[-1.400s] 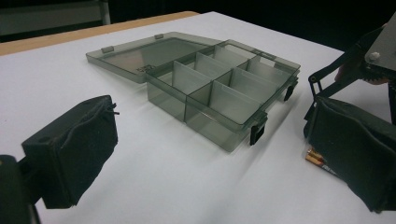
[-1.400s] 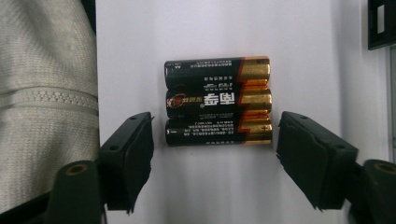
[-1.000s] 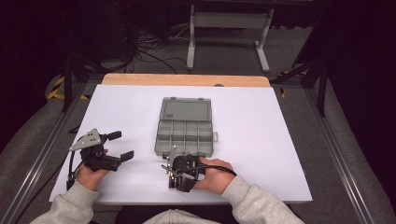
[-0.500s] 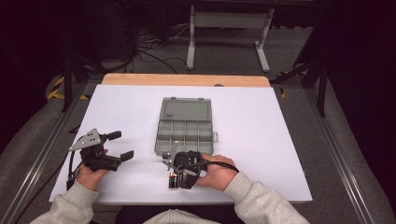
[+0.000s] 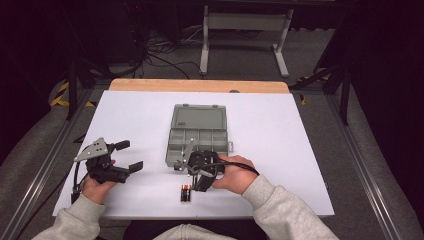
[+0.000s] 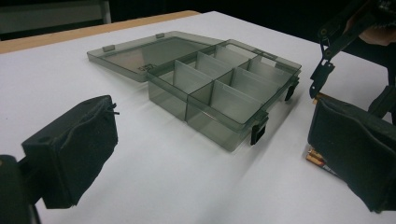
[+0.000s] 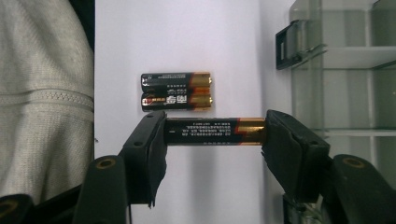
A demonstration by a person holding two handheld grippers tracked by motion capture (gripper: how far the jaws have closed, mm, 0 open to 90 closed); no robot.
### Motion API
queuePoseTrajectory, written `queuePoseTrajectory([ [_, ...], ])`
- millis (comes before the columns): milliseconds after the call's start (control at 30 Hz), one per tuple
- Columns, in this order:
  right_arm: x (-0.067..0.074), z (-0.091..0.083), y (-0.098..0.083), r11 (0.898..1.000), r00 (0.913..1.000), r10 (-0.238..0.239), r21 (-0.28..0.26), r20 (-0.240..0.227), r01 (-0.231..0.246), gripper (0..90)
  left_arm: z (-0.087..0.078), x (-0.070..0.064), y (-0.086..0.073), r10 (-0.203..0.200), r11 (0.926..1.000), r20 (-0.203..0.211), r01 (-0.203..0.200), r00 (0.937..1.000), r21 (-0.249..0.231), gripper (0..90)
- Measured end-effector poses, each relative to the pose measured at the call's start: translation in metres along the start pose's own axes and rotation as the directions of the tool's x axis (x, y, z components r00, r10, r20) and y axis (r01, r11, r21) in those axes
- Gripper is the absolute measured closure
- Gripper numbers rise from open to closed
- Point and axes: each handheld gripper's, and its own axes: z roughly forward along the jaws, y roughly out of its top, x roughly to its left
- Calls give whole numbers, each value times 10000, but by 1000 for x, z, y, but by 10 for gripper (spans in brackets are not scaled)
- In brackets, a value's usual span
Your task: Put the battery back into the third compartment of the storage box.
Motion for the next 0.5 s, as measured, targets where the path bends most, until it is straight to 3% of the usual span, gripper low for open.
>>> queuePoseTrajectory([
  [500, -25, -26, 6, 9997, 9993, 2, -241, 377, 7, 410, -1, 0, 0, -28, 10000, 1, 28, 10000, -2, 20],
])
